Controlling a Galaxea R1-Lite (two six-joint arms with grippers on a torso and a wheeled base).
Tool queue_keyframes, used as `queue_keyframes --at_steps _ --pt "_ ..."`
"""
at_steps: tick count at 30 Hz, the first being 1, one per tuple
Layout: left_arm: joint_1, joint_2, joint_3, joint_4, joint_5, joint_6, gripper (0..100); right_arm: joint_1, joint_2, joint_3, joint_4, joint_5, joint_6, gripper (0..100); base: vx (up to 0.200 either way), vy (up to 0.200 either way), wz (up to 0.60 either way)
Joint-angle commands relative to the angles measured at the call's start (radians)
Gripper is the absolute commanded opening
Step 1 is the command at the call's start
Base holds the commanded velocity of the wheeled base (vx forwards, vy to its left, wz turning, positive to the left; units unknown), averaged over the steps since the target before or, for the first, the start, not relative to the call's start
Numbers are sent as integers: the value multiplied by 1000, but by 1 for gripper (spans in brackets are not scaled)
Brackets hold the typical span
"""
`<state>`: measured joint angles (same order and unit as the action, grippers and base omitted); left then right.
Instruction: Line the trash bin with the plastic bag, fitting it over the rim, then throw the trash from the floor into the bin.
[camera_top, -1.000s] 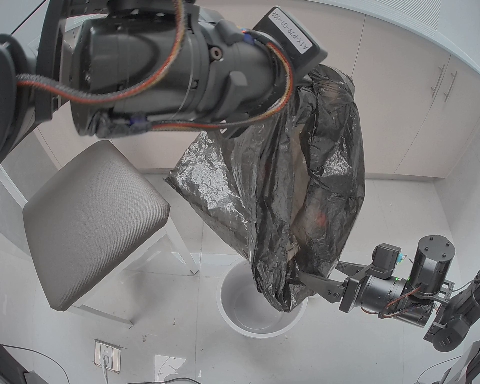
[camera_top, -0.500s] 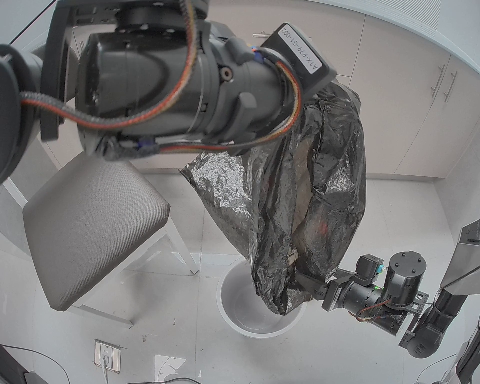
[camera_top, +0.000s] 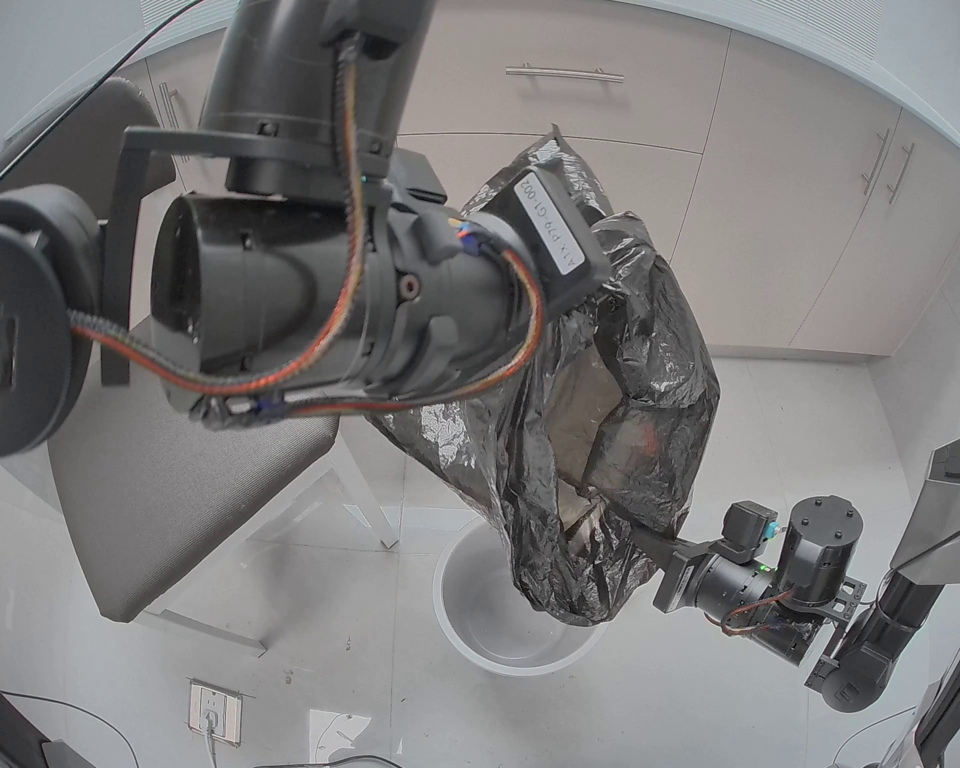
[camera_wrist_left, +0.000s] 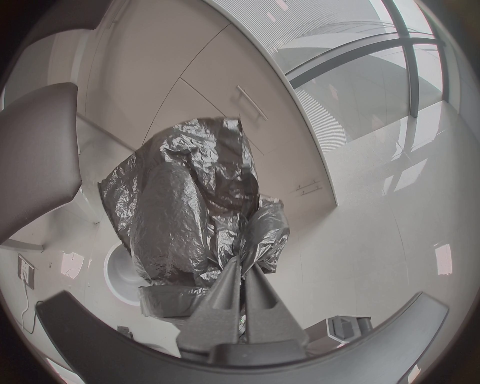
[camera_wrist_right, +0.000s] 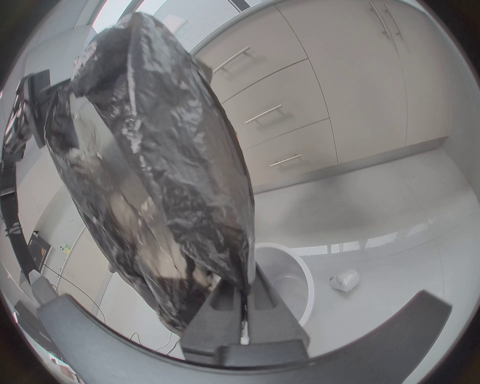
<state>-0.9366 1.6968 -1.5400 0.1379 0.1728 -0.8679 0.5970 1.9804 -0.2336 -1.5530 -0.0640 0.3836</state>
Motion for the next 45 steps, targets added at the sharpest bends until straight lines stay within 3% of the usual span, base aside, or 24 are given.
queue_keyframes --at_steps 1,6,8,13,18,28,33,38,42,45 --pt "10 -65 86 -4 -41 1 0 -16 -63 5 -18 4 -6 0 0 0 0" --pt "15 -91 162 -9 -56 3 0 -16 -83 34 -18 7 -45 0 0 0 0" --pt "32 -101 227 -11 -56 3 0 -14 -87 65 -18 10 -134 0 0 0 0" --pt "45 -111 354 -103 -59 1 0 -10 -98 114 -18 32 -241 0 0 0 0" --pt "45 -118 434 -196 -102 -2 0 -6 -123 134 -18 33 -278 0 0 0 0" --pt "44 -118 436 -204 -128 0 0 -14 -236 145 2 33 -348 0 0 0 0" --pt "50 -118 432 -205 -139 1 0 -16 -433 76 283 35 -354 0 0 0 0" --pt "41 -120 420 -204 -148 7 0 -6 -686 -44 758 113 -353 0 0 0 0" --pt "41 -117 416 -205 -190 7 0 -17 -825 -116 964 211 -348 0 0 0 0" --pt "42 -117 399 -207 -216 9 0 -34 -850 -138 1016 233 -333 0 0 0 0"
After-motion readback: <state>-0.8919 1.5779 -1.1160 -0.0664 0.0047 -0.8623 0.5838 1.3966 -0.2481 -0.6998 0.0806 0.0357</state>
